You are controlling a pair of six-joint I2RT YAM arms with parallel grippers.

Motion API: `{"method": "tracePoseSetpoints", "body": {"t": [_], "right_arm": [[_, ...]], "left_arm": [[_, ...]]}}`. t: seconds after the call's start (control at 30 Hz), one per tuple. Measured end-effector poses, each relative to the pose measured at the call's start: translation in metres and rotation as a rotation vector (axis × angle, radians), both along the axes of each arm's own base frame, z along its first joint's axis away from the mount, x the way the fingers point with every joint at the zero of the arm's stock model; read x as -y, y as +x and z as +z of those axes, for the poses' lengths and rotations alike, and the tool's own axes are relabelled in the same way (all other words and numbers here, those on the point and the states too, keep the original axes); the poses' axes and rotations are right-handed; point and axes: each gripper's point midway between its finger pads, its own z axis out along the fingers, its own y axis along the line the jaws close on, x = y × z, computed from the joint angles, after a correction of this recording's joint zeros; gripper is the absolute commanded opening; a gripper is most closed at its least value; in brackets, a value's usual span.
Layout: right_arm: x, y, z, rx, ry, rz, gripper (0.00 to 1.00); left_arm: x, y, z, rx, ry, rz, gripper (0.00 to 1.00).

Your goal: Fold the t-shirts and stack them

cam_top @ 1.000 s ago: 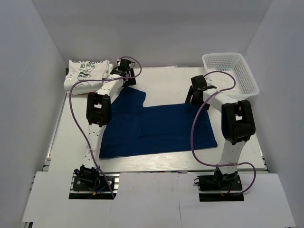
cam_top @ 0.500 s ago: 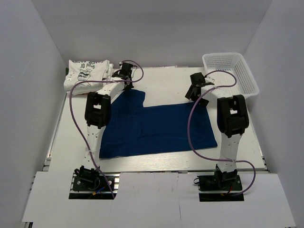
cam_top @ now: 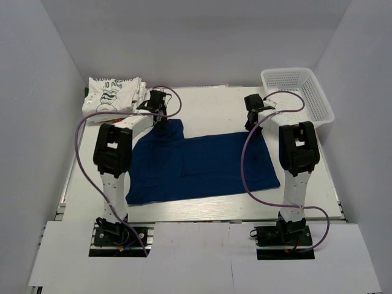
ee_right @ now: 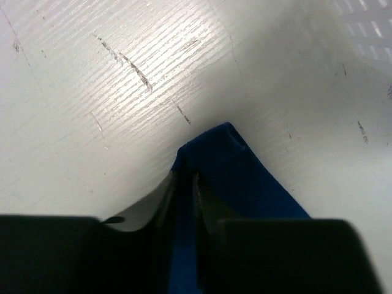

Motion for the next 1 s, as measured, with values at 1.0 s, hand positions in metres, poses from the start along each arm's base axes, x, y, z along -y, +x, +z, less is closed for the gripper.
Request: {"method": "tracePoseSetpoints", "body": {"t": [1.0], "right_arm": [[0.007, -0.088, 0.053, 0.151, -0.059, 0.109, 0.00]], "left_arm": [[0.005, -0.163, 0.111, 0.253, -0.228, -0.008, 0.00]]}}
